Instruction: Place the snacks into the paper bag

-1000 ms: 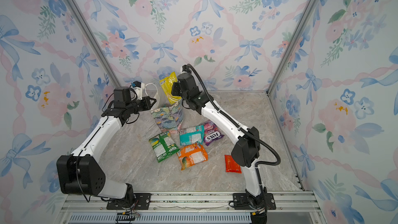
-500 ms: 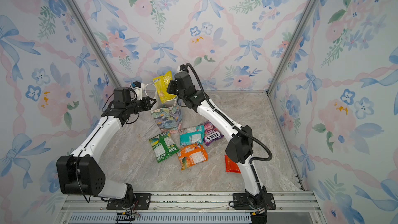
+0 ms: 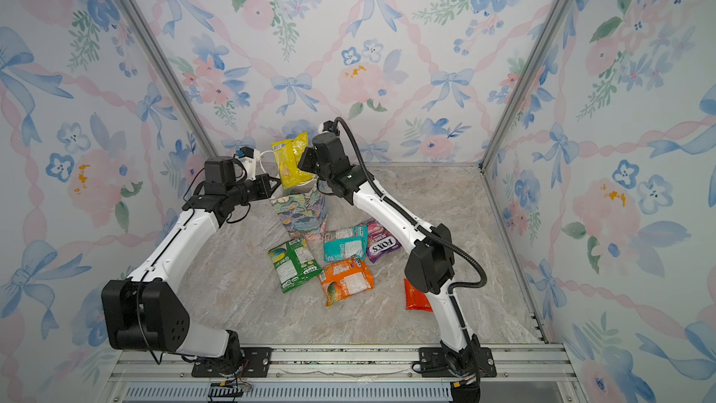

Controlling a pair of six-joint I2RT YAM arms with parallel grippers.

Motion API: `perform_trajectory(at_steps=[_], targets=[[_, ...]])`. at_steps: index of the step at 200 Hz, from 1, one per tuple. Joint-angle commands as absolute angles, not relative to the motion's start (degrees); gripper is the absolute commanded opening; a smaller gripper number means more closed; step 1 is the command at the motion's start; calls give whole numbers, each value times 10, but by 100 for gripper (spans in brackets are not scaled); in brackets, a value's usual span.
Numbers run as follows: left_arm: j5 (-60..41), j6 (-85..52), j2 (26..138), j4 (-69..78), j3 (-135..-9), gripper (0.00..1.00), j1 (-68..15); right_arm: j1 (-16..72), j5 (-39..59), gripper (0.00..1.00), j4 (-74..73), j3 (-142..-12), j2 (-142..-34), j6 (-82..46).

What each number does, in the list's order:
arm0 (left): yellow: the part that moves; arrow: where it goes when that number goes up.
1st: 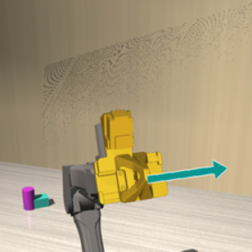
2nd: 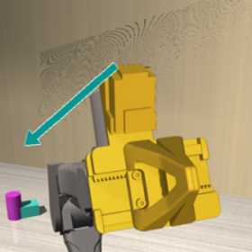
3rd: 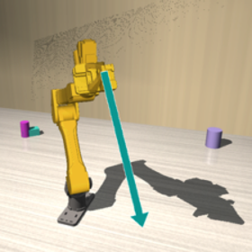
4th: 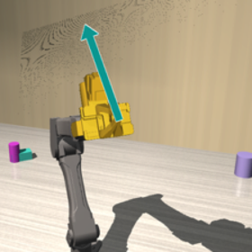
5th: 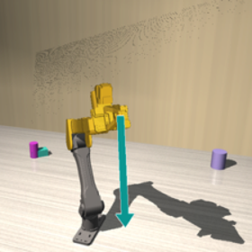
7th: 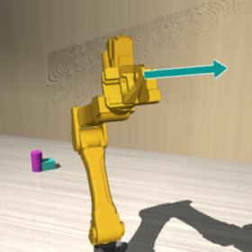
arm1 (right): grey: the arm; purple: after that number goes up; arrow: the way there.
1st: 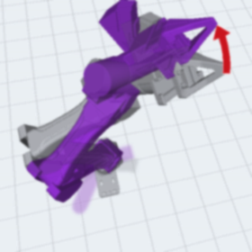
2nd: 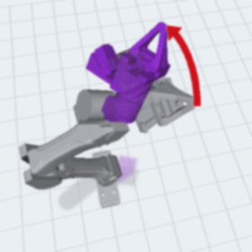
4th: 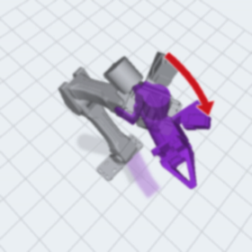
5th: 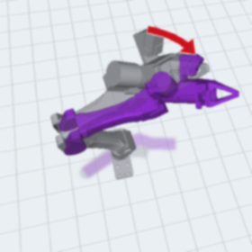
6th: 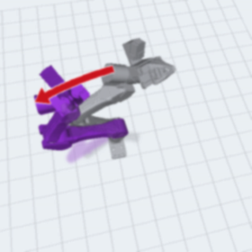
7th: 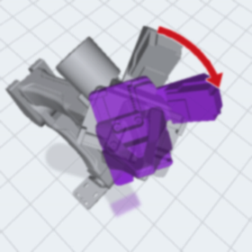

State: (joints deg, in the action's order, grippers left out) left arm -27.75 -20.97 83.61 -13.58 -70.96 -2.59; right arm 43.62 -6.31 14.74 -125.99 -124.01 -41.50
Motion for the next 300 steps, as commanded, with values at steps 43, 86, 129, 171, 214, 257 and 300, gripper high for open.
perform_trajectory(at_steps=[43,86,129,171,214,257,300], targets=[[-288,-197,820,-141,-704,0,-24,443,-64,15,124,-1204,-1197,-429],[-286,-196,819,-142,-704,0,-24,441,-77,51,104,-1175,-1161,-413],[-286,-196,820,-142,-704,0,-24,442,-93,66,82,-1152,-1118,-372],[-283,-194,819,-142,-705,0,-23,443,-77,68,134,-1206,-1125,-291],[-281,-193,817,-143,-704,0,-23,432,-62,65,273,-1307,-1173,-235],[-281,-193,818,-143,-704,0,-23,410,-32,62,316,-1312,-1198,-240],[-281,-192,819,-142,-704,0,-23,403,-7,59,344,-1348,-1240,-230]])
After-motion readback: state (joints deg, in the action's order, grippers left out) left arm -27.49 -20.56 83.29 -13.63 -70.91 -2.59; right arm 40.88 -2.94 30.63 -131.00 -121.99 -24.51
